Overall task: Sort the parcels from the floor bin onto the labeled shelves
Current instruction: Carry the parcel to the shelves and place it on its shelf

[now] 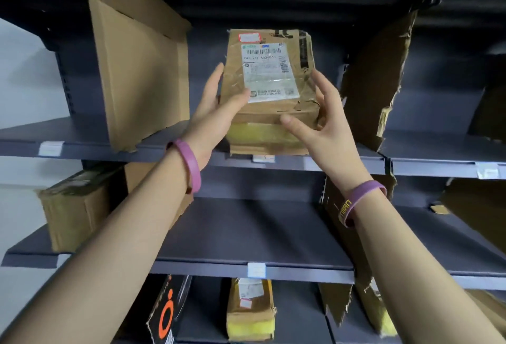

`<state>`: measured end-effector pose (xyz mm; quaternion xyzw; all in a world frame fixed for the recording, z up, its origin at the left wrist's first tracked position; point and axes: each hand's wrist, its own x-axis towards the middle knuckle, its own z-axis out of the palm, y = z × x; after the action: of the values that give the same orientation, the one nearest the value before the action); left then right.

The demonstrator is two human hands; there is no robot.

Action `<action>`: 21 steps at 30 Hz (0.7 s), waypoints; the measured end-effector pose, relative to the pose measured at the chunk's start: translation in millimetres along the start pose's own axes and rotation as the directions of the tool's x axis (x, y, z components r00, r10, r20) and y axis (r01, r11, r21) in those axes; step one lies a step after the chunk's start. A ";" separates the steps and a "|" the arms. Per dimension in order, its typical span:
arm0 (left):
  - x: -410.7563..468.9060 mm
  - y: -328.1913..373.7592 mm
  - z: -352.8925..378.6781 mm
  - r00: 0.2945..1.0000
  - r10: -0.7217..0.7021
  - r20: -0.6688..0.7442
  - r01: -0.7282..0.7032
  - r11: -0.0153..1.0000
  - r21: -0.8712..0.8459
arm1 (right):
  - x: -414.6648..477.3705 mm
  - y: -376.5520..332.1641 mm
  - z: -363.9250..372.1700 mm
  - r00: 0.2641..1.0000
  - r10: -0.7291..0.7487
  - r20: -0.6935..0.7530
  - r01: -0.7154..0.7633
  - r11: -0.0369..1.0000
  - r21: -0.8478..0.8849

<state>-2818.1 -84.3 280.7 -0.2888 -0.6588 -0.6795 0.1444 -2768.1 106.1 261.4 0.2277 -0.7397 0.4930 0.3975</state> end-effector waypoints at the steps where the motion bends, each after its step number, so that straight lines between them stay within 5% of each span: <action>1: 9.0 -0.4 -1.2 0.999 -0.014 0.029 0.014 1.000 0.000 | 7.2 4.1 -0.2 1.000 0.003 0.003 -0.003 1.000 -0.006; 5: 33.6 -10.4 -0.6 0.993 -0.068 0.099 0.062 0.996 0.063 | 23.5 27.5 4.6 0.998 0.060 -0.035 -0.061 0.998 -0.028; 13: 35.5 -42.2 20.1 0.993 -0.022 -0.114 0.054 0.957 0.284 | 15.2 63.3 7.9 0.980 0.189 -0.058 -0.194 0.974 -0.113; 16: 17.0 -57.3 17.0 0.995 0.032 -0.095 -0.009 0.973 0.232 | -2.3 68.6 0.1 0.992 0.128 -0.016 -0.128 0.969 -0.209; 21: -28.4 -83.8 8.7 0.952 0.304 -0.032 -0.230 0.781 0.581 | -32.6 79.1 -6.9 0.985 -0.100 0.141 0.151 0.896 -0.417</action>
<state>-2842.1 -73.4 195.9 -0.2800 -0.7737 -0.4401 0.3597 -2804.4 143.1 192.8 0.2109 -0.8351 0.2787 0.4248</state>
